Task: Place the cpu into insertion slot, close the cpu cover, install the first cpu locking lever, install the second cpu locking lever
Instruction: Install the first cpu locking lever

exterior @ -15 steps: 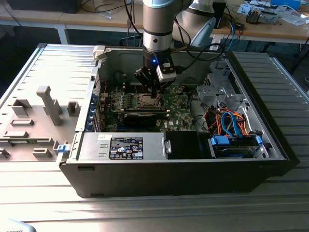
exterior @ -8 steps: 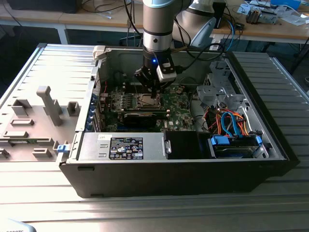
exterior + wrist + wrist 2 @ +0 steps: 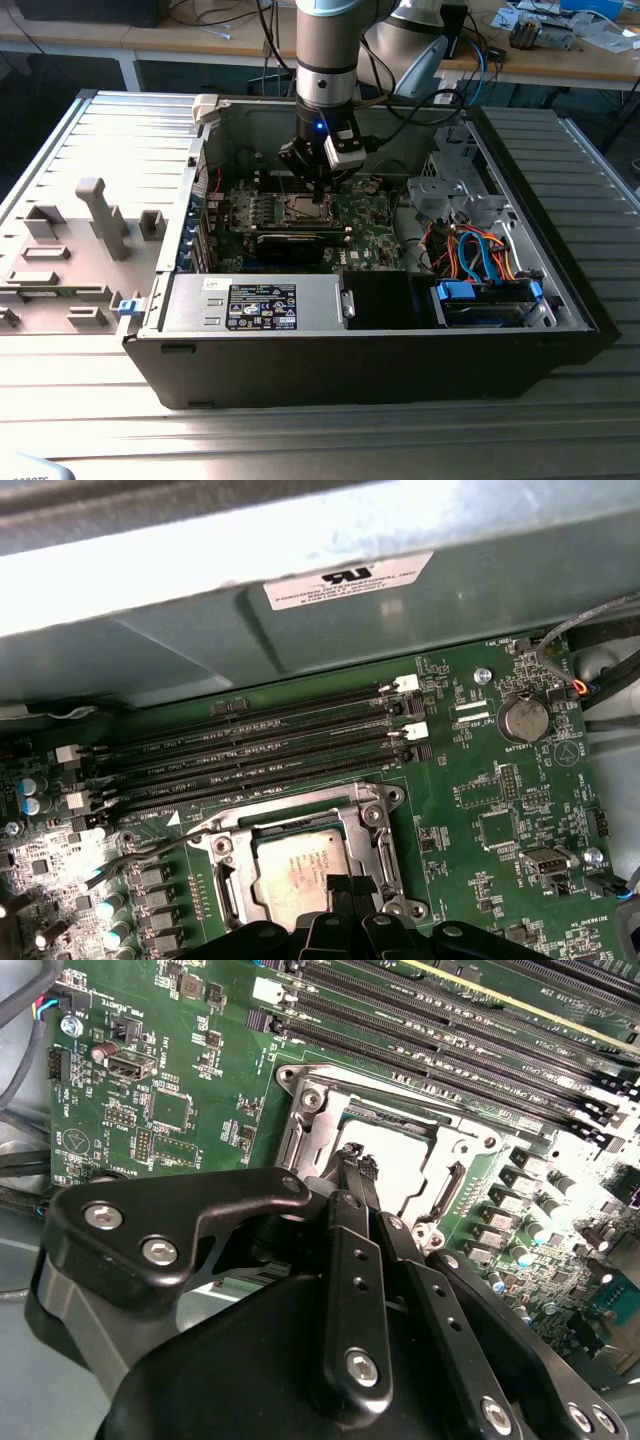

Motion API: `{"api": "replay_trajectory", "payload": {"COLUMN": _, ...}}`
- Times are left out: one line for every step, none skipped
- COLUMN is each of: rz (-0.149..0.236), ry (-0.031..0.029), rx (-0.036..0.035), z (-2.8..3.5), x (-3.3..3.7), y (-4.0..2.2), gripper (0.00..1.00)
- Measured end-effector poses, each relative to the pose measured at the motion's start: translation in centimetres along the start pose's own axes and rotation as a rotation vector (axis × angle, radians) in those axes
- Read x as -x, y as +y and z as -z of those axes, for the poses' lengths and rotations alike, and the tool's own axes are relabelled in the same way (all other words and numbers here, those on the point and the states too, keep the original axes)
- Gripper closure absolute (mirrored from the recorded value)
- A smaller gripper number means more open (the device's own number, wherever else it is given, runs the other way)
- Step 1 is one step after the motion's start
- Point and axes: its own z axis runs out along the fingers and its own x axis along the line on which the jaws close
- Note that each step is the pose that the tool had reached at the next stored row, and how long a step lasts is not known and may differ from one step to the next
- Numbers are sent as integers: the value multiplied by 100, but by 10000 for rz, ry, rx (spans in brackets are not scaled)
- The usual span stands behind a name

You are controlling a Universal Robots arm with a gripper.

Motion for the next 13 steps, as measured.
{"api": "replay_trajectory", "payload": {"rz": 6, "ry": -1, "rx": 0, "z": 0, "x": 0, "y": 0, "gripper": 89}}
{"api": "replay_trajectory", "payload": {"rz": 12, "ry": -1, "rx": 1, "z": 0, "x": 0, "y": 0, "gripper": 89}}
{"api": "replay_trajectory", "payload": {"rz": 17, "ry": -1, "rx": 1, "z": 0, "x": 0, "y": 0, "gripper": 89}}
{"api": "replay_trajectory", "payload": {"rz": 24, "ry": -1, "rx": 1, "z": 0, "x": 0, "y": 0, "gripper": 89}}
{"api": "replay_trajectory", "payload": {"rz": 29, "ry": -1, "rx": 1, "z": 0, "x": 0, "y": 0, "gripper": 89}}
{"api": "replay_trajectory", "payload": {"rz": 38, "ry": -1, "rx": 2, "z": 0, "x": 0, "y": 0, "gripper": 89}}
{"api": "replay_trajectory", "payload": {"rz": 50, "ry": -2, "rx": 2, "z": 0, "x": 0, "y": 0, "gripper": 89}}
{"api": "replay_trajectory", "payload": {"rz": 59, "ry": -2, "rx": 2, "z": 0, "x": 0, "y": 0, "gripper": 89}}
{"api": "replay_trajectory", "payload": {"rz": 64, "ry": -3, "rx": 2, "z": 0, "x": 0, "y": 0, "gripper": 89}}
{"api": "replay_trajectory", "payload": {"rz": 73, "ry": -3, "rx": 3, "z": 0, "x": 0, "y": 0, "gripper": 89}}
{"api": "replay_trajectory", "payload": {"rz": 89, "ry": -4, "rx": 3, "z": 0, "x": 0, "y": 0, "gripper": 89}}
{"api": "replay_trajectory", "payload": {"rz": 98, "ry": -4, "rx": 4, "z": 0, "x": 0, "y": 0, "gripper": 89}}
{"api": "replay_trajectory", "payload": {"rz": 103, "ry": -4, "rx": 4, "z": 0, "x": 0, "y": 0, "gripper": 89}}
